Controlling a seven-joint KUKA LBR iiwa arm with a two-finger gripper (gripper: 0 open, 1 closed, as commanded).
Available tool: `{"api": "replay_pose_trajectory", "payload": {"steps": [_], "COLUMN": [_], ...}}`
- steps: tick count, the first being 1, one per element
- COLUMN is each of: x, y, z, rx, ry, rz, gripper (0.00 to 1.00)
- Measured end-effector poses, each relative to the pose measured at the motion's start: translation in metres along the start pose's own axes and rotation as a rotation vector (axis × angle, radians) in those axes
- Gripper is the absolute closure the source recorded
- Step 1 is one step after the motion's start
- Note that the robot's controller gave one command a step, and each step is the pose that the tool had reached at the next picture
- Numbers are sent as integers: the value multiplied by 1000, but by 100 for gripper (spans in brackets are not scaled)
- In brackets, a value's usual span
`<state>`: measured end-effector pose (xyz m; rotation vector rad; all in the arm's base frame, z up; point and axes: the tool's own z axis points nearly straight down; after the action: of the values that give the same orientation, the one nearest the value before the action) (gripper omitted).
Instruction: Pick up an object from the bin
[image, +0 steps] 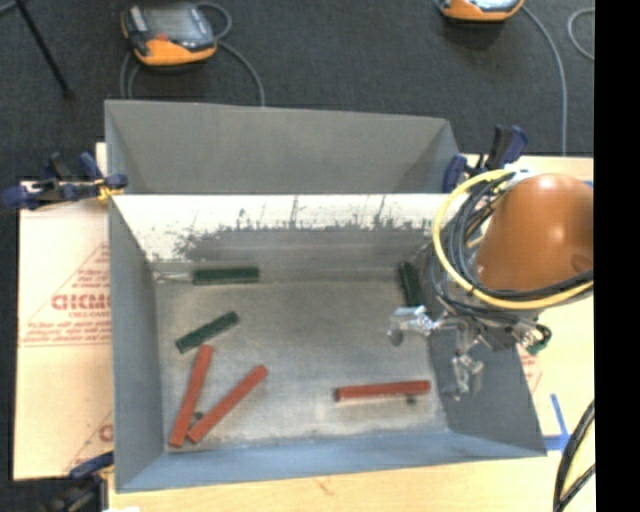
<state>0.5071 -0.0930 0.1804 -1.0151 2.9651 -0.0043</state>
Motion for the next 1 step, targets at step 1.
{"api": "replay_pose_trajectory", "payload": {"steps": [1], "x": [7], "y": [-1], "z": [68], "rx": [0], "ry": [0], "rz": [32], "gripper": [0]}}
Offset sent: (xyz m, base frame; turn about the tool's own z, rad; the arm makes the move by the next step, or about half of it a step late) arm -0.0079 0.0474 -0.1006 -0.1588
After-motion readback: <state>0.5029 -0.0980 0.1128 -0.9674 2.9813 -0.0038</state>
